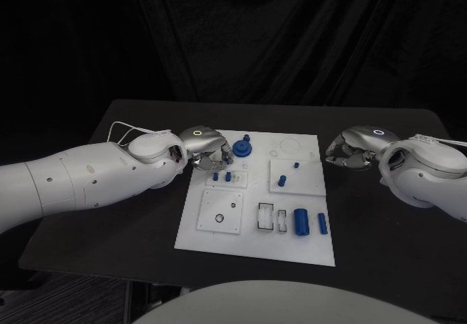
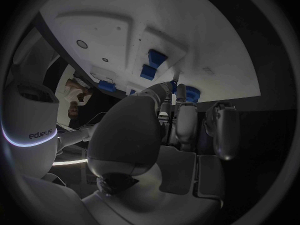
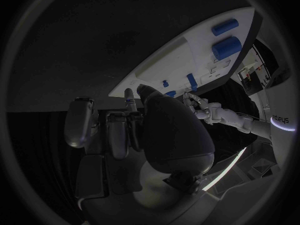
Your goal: Assemble the parts on the task board
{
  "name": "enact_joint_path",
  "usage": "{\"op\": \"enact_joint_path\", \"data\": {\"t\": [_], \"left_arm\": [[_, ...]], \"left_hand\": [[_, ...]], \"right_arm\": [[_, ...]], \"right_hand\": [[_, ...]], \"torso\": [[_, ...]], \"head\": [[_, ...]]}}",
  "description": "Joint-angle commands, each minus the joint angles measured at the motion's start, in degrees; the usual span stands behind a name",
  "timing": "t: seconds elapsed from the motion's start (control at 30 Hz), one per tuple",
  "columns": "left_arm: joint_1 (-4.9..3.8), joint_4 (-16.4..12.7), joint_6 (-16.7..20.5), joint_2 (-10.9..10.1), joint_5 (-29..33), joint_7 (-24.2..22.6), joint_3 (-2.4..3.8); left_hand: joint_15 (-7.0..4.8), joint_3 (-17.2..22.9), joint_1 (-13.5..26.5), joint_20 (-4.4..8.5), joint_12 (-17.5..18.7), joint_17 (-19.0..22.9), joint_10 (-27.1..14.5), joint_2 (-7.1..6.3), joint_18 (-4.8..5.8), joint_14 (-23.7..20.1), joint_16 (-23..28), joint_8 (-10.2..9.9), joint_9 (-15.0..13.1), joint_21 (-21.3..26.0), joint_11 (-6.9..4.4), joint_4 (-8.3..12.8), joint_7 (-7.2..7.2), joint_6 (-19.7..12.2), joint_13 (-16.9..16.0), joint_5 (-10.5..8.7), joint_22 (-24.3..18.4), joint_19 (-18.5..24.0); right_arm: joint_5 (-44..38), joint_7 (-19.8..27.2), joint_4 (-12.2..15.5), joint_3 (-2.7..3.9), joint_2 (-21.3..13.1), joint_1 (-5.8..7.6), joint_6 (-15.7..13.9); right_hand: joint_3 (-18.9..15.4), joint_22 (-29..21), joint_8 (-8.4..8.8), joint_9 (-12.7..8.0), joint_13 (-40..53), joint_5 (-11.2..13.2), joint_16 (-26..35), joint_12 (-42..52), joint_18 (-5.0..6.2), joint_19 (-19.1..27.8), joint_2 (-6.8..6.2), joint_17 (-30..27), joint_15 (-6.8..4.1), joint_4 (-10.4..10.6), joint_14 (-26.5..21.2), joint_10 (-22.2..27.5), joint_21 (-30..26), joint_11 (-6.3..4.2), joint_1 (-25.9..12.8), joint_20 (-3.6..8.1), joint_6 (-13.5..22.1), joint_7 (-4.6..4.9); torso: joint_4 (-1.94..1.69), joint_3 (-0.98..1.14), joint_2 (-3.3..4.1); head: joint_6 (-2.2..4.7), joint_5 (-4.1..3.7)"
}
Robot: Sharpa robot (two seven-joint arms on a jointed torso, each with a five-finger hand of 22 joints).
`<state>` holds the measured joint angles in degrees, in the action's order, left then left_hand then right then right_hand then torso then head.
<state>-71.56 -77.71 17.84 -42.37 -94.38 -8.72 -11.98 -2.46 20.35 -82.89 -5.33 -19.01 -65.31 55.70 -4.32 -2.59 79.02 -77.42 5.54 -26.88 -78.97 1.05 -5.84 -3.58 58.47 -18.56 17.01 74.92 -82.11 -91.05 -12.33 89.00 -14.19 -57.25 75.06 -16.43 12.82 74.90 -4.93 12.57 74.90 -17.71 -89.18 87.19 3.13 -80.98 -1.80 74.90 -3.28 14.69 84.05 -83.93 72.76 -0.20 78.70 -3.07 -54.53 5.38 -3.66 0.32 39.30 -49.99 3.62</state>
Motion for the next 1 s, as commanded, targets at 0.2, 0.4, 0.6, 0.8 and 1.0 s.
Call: {"op": "enact_joint_path", "data": {"t": [0.2, 0.4, 0.6, 0.8, 1.0], "left_arm": [[0.41, -0.02, -0.79, -0.05, 0.01, 0.32, -0.08], [0.44, -0.16, 0.08, -0.24, 0.01, 0.07, -0.08], [0.45, -0.35, 1.37, -0.43, 0.01, -0.25, -0.07], [0.46, -0.59, 2.31, -0.71, 0.01, -0.44, -0.07], [0.46, -0.57, 2.22, -0.74, 0.01, -0.32, -0.07]], "left_hand": [[0.29, 0.14, -0.56, -0.09, 0.41, 0.02, 0.43, -0.04, -0.25, -0.37, 0.27, -0.04, -0.08, 0.3, 0.11, 0.44, -0.38, 0.48, 0.22, 0.34, 11.3, 0.37], [0.47, 0.22, -0.76, -0.08, 0.45, 0.09, 0.57, -0.04, -0.26, -0.43, 0.3, -0.06, -0.07, 0.35, 0.23, 0.68, -0.53, 0.51, 0.26, 0.61, 11.3, 0.41], [0.49, 0.25, -0.85, -0.07, 0.47, 0.07, 0.59, -0.07, -0.27, -0.44, 0.29, -0.08, -0.06, 0.41, 0.25, 0.79, -0.57, 0.5, 0.27, 0.72, 11.28, 0.45], [0.48, 0.29, -0.94, -0.07, 0.48, 0.16, 0.63, -0.09, -0.27, -0.49, 0.33, -0.13, -0.04, 0.4, 0.27, 0.9, -0.6, 0.45, 0.28, 0.82, 11.28, 0.44], [0.47, 0.32, -1.01, -0.07, 0.49, 0.14, 0.66, -0.1, -0.27, -0.49, 0.32, -0.15, -0.03, 0.4, 0.28, 0.98, -0.61, 0.44, 0.29, 0.9, 11.29, 0.43]], "right_arm": [[-0.18, -0.96, 0.01, 0.03, -0.03, -0.14, 0.57], [-0.18, -0.98, -0.03, 0.03, 0.02, -0.14, 0.67], [-0.18, -1.03, -0.04, 0.03, 0.03, -0.15, 0.78], [-0.18, -1.11, -0.05, 0.03, -0.03, -0.16, 0.94], [-0.18, -1.16, -0.08, 0.03, 0.0, -0.17, 0.99]], "right_hand": [[0.35, 9.59, 0.2, -0.08, 11.8, 0.23, 0.18, -0.36, 0.86, -0.25, -0.41, 14.33, -0.02, 0.09, 5.55, -2.88, -0.36, 0.17, 0.05, -0.07, -0.18, -0.14], [0.35, 9.59, 0.2, -0.08, 11.8, 0.23, 0.18, -0.36, 0.86, -0.25, -0.41, 14.33, -0.02, 0.09, 5.55, -2.88, -0.36, 0.17, 0.05, -0.07, -0.18, -0.14], [0.35, 9.59, 0.2, -0.08, 11.8, 0.23, 0.18, -0.36, 0.86, -0.25, -0.41, 14.33, -0.02, 0.09, 5.55, -2.88, -0.36, 0.17, 0.05, -0.07, -0.18, -0.14], [0.35, 9.59, 0.2, -0.08, 11.8, 0.23, 0.18, -0.36, 0.86, -0.25, -0.41, 14.33, -0.02, 0.09, 5.55, -2.88, -0.36, 0.17, 0.05, -0.07, -0.18, -0.14], [0.35, 9.59, 0.2, -0.08, 11.8, 0.23, 0.18, -0.36, 0.86, -0.25, -0.41, 14.33, -0.02, 0.09, 5.55, -2.88, -0.36, 0.17, 0.05, -0.07, -0.18, -0.14]], "torso": [[-0.03, -0.02, 0.06], [-0.05, -0.03, 0.02], [0.0, -0.03, 0.05], [0.01, -0.02, 0.05], [0.05, 0.02, 0.04]], "head": [[-0.01, 0.0], [-0.01, 0.07], [-0.01, 0.08], [-0.01, 0.06], [-0.01, 0.06]]}}
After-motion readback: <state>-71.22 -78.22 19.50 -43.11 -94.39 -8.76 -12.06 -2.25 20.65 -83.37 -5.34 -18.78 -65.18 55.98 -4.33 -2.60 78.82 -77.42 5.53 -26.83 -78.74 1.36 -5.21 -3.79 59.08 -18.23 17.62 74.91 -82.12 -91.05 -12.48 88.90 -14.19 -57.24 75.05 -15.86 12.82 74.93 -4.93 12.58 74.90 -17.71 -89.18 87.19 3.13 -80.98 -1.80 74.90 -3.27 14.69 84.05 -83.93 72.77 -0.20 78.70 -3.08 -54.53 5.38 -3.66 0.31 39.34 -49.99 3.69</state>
